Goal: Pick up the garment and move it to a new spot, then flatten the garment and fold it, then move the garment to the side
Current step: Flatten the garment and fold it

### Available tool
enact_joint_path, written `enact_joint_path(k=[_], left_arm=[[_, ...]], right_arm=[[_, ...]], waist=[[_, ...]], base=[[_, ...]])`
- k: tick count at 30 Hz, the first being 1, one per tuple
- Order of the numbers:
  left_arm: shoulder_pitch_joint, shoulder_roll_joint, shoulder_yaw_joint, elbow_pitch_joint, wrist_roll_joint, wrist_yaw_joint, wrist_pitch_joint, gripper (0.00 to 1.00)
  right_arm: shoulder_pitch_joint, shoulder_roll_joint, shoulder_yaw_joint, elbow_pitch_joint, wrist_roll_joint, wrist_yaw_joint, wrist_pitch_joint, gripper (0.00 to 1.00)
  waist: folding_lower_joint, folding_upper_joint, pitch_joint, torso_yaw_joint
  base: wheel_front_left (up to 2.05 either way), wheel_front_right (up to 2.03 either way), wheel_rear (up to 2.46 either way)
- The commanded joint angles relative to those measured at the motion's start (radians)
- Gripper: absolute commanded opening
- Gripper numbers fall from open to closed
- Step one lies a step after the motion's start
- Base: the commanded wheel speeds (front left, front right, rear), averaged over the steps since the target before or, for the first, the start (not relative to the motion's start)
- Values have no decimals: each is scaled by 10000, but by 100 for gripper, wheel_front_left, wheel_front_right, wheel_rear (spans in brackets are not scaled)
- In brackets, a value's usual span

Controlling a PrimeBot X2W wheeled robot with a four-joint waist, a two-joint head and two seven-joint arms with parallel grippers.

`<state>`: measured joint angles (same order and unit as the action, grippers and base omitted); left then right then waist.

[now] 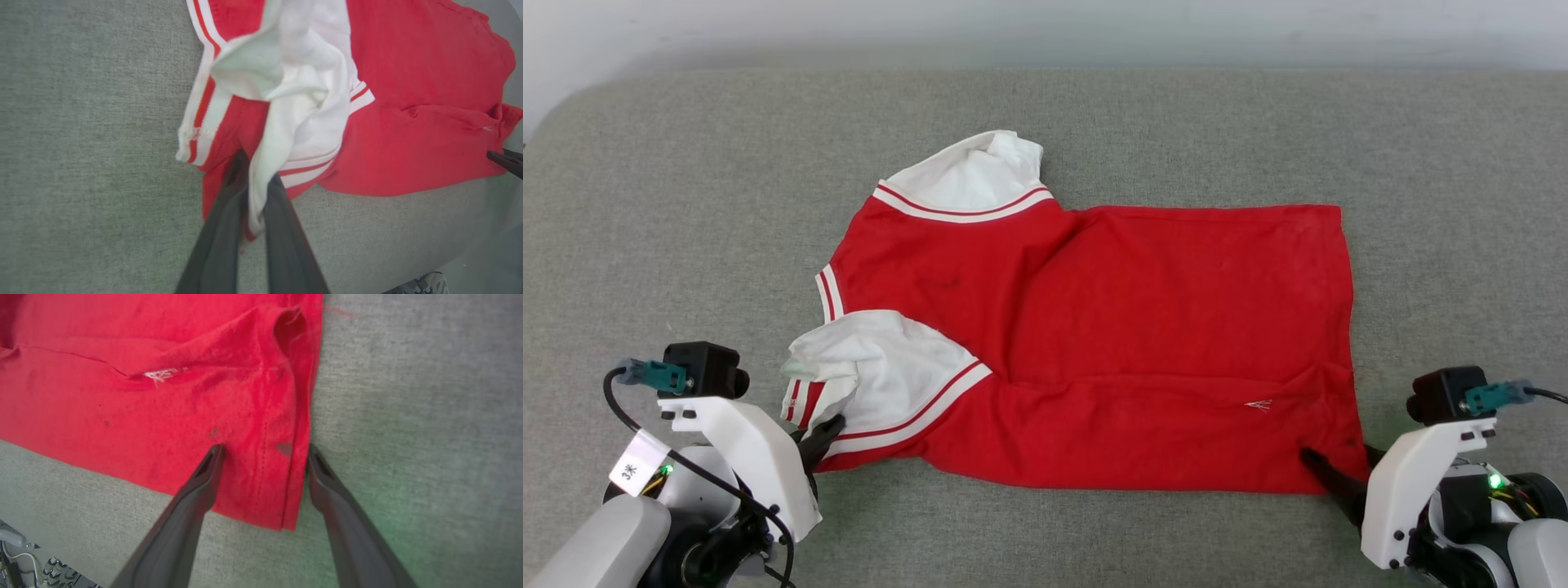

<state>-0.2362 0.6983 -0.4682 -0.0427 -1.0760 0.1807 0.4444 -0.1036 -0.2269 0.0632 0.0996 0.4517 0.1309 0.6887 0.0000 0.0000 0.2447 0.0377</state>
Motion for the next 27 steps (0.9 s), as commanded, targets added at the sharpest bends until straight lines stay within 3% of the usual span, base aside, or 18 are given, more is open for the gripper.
enact_joint_path(k=[1, 2, 4, 5, 16, 27], left_arm=[[-60, -14, 5, -23, 73, 46, -63, 0], [-28, -30, 9, -13, 69, 26, -90, 0], [14, -42, 32, 12, 68, 8, -154, 0], [26, -57, 47, 25, 73, 11, -184, 0], [817, 22, -24, -56, 227, 177, -648, 0], [2960, 487, 103, -1047, -209, 1014, -723, 0]], right_arm=[[-14, 187, 243, 297, 75, -3, 156, 100], [-3, 214, 353, 470, 28, -1, 285, 49], [-60, 268, 489, 629, 44, -1, 332, 7], [-118, 284, 504, 667, 58, 1, 303, 0], [-81, -248, 184, -4, 54, -6, 92, 0], [1981, -261, -130, -1269, 249, -6, 697, 0]], waist=[[0, 0, 107, 26], [0, 0, 130, 24], [0, 0, 162, 18], [0, 0, 157, 15], [0, 0, -1044, -32], [0, 0, -2418, 0]], base=[[0, 0, 0], [0, 0, 0], [0, 0, 0], [0, 0, 0], [0, 0, 0], [0, 0, 0]])
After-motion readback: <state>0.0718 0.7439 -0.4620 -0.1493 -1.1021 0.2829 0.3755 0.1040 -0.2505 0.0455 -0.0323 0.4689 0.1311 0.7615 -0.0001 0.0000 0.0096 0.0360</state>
